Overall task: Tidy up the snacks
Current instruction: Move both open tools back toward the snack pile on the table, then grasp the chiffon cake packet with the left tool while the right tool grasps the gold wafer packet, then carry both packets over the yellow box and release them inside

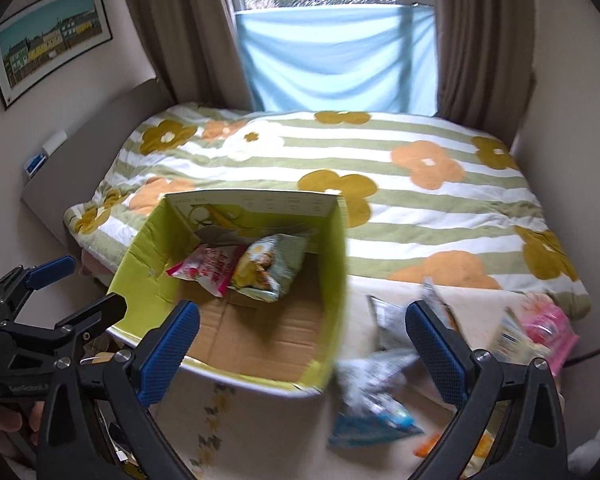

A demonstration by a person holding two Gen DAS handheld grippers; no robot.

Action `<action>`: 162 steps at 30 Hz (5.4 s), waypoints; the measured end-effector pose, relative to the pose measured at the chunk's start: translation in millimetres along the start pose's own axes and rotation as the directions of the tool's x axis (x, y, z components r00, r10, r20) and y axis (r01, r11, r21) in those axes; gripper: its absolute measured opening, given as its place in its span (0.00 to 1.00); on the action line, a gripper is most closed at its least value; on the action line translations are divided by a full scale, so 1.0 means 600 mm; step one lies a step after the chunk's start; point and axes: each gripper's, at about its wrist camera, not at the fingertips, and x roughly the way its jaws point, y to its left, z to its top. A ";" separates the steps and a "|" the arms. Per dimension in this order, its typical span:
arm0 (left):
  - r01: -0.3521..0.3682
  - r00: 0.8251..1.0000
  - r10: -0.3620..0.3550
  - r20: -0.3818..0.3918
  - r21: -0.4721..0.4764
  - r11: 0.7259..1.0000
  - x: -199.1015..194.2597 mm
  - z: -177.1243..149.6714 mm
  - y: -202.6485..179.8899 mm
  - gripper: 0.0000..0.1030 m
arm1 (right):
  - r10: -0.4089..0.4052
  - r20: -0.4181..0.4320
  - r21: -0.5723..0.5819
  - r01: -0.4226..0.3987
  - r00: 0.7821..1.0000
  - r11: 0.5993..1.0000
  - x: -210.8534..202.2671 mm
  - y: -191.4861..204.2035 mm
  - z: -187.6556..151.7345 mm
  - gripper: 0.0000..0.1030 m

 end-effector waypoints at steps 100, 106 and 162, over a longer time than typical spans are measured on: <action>0.449 0.856 -0.253 -0.451 0.405 0.796 0.201 -0.228 -0.583 0.79 | 0.026 -0.284 0.697 0.188 0.958 0.692 -0.044 -0.481 -0.436 0.47; 0.371 0.904 -0.257 -0.342 0.329 0.868 0.146 -0.178 -0.551 0.79 | 0.007 -0.222 0.596 0.130 0.975 0.792 -0.095 -0.475 -0.384 0.47; -0.128 0.976 0.096 -0.196 -0.157 0.979 0.177 -0.056 0.171 0.99 | 0.214 -0.247 0.022 -0.215 0.945 0.976 0.207 0.043 -0.021 0.47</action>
